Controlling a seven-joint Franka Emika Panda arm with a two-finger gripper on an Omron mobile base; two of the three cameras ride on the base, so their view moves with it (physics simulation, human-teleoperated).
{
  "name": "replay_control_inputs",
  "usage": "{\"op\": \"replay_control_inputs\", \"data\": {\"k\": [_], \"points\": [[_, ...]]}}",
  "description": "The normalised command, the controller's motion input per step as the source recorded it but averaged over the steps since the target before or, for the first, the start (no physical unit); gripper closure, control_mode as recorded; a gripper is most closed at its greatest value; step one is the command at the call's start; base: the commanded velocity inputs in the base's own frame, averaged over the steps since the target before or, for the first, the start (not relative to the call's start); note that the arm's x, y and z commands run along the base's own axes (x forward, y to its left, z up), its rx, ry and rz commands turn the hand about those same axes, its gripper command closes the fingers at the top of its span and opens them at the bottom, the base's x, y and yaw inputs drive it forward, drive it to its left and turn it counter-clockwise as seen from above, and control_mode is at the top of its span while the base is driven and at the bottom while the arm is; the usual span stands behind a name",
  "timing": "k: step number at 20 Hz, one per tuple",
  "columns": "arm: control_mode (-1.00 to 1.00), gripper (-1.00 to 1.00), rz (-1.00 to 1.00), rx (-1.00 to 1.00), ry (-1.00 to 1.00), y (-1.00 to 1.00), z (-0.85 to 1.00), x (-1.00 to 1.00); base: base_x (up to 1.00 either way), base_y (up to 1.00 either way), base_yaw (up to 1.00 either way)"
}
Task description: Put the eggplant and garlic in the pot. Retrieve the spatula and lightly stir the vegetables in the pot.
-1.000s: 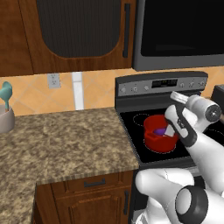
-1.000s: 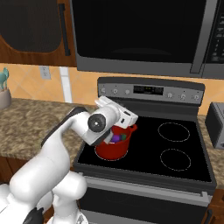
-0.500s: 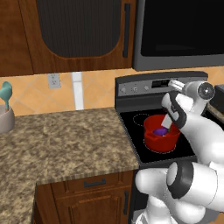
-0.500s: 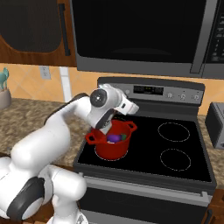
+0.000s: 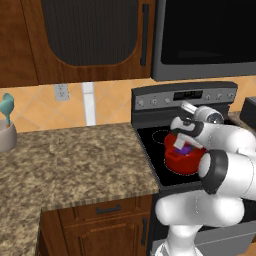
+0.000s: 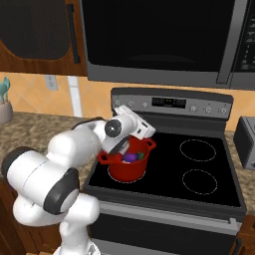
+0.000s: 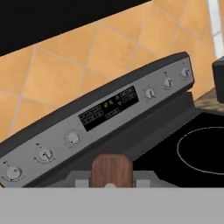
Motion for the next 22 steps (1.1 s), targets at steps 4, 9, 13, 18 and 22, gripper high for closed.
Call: {"op": "replay_control_inputs", "data": {"k": [4, 9, 13, 18, 22], "points": [[-1.0, 1.0, -0.01, -0.09, -0.04, -0.11, -0.65, 0.29, 0.0, 0.0, 0.0], [-1.0, 1.0, -0.02, -0.08, 0.0, -0.36, -0.4, 0.02, 0.0, 0.0, 0.0], [-1.0, 1.0, -0.06, -0.01, 0.0, -0.59, 0.2, -0.38, 0.0, 0.0, 0.0], [-1.0, 1.0, -0.03, 0.0, 0.16, -0.29, 0.22, -0.3, 0.0, 0.0, 0.0], [-1.0, 1.0, 0.0, -0.01, 0.27, 0.0, 0.04, -0.18, 0.0, 0.0, 0.0]]}}
